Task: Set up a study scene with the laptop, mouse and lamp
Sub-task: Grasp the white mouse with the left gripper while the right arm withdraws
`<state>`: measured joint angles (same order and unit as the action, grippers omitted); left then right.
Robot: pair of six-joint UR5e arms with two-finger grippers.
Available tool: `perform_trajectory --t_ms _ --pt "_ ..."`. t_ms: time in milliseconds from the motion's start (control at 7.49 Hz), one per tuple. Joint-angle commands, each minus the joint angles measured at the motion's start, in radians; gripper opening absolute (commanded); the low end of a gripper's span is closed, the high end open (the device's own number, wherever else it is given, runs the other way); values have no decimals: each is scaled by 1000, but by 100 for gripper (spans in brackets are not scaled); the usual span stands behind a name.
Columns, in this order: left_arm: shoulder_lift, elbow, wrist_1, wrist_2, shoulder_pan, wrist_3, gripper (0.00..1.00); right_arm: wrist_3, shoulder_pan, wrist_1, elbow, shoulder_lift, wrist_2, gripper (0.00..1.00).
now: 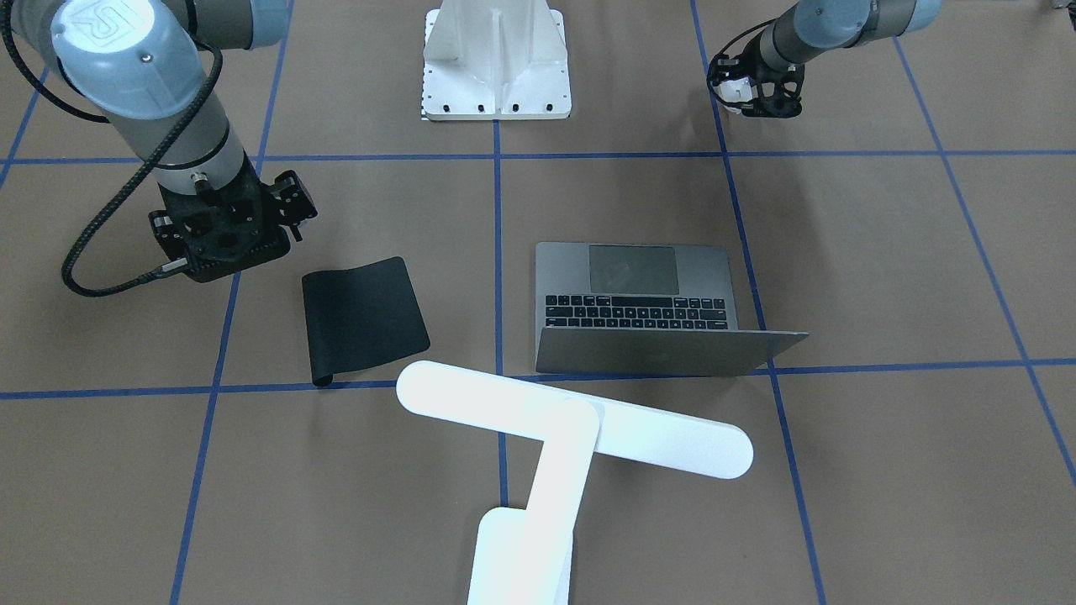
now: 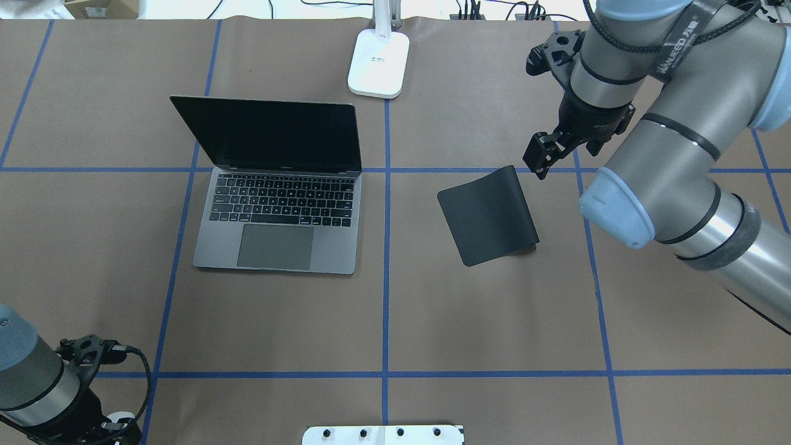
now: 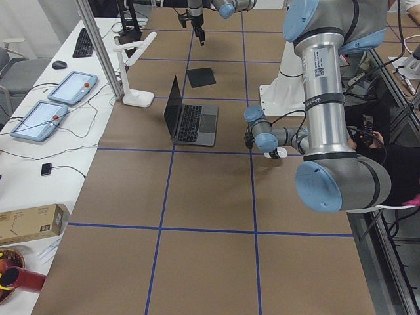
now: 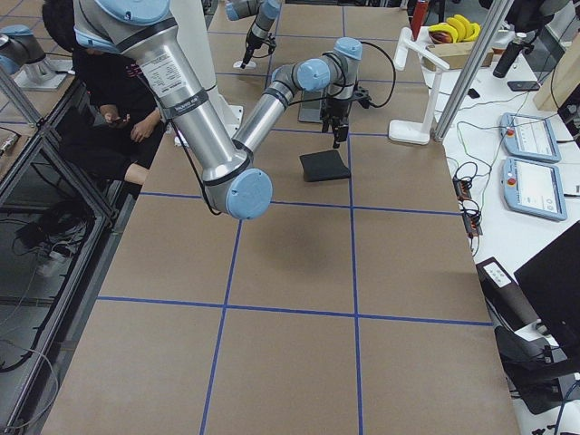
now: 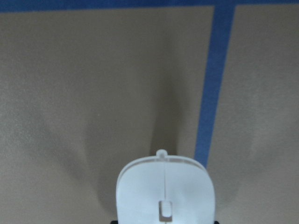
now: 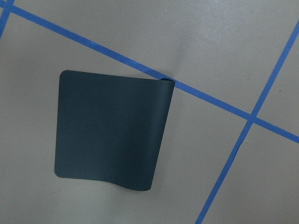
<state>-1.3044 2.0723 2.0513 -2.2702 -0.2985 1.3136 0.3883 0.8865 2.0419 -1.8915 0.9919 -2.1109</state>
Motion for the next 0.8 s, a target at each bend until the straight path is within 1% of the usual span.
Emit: perform_trajectory --t_ms 0,267,401,534,668 --pt "-33 20 -2 12 -48 -10 65 -43 102 1 -9 45 -8 100" --pt "-120 14 -5 15 -109 -16 66 -175 214 1 -8 128 -27 100" --pt "-200 15 -72 15 -132 -34 66 -184 253 1 -8 157 -59 100" --pt "-334 15 -246 15 -160 -84 66 -187 265 1 -8 168 -64 100" --pt "-484 11 -446 20 -189 -135 66 -192 270 0 -8 186 -63 100"
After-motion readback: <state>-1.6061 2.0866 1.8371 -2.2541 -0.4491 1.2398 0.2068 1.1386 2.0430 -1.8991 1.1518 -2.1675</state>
